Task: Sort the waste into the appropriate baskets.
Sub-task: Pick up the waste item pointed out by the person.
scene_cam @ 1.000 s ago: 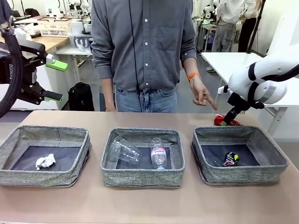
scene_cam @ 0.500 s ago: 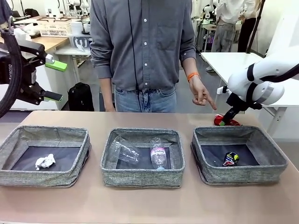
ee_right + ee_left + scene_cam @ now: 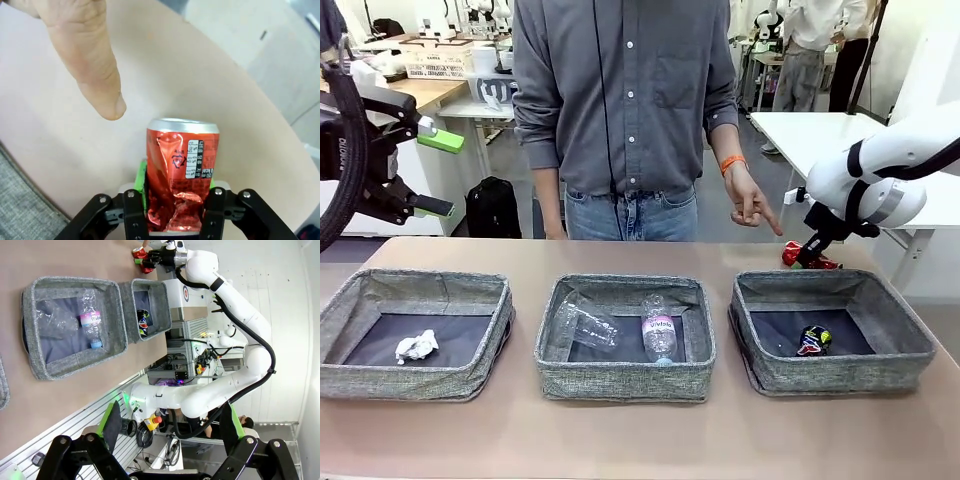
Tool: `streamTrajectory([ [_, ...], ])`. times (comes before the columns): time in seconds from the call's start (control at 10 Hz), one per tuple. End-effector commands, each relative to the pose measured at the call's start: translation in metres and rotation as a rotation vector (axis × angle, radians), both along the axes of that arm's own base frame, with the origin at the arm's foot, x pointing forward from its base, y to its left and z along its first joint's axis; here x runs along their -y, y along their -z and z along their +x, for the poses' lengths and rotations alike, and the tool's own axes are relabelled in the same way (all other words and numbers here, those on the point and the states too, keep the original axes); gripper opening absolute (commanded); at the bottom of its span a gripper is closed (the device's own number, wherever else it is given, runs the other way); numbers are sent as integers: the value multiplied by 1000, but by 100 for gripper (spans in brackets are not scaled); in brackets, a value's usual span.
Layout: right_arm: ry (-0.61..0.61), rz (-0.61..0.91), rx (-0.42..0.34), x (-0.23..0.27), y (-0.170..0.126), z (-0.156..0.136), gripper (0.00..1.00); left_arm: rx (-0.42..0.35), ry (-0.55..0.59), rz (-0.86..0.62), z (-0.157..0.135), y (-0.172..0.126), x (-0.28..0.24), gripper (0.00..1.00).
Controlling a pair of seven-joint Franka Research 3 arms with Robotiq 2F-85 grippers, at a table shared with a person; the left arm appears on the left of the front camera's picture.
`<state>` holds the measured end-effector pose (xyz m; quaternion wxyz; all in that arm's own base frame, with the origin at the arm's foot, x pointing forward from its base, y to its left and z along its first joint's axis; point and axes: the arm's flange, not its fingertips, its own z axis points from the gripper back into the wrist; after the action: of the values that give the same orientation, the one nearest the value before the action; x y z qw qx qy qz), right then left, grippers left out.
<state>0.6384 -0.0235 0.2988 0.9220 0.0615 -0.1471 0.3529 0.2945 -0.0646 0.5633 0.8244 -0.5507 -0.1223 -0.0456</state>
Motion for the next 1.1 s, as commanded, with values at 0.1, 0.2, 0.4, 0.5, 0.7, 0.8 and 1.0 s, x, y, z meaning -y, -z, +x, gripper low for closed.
streamTrajectory([
  [0.1, -2, -1, 17, 1, 0, 4, 0, 15, 6, -22, 0, 0, 2, 100],
  [0.2, 0, -4, 16, 1, 0, 4, 0, 15, 6, -22, 0, 0, 2, 100],
  [0.4, 25, 36, 2, 1, 0, 4, 0, 15, 6, -22, 0, 0, 2, 100],
  [0.5, 32, 16, 7, 4, -2, 5, 0, 15, 6, -22, 0, 0, 2, 100],
  [0.7, 61, -3, 61, 12, -31, 9, 0, 15, 6, -22, 0, 0, 2, 100],
  [0.8, 142, 3, 100, 12, -60, 10, 0, 15, 6, -22, 0, 0, 2, 100],
  [1.0, 431, -83, 35, -4, -129, -5, 0, 15, 6, -22, 0, 0, 2, 100],
])
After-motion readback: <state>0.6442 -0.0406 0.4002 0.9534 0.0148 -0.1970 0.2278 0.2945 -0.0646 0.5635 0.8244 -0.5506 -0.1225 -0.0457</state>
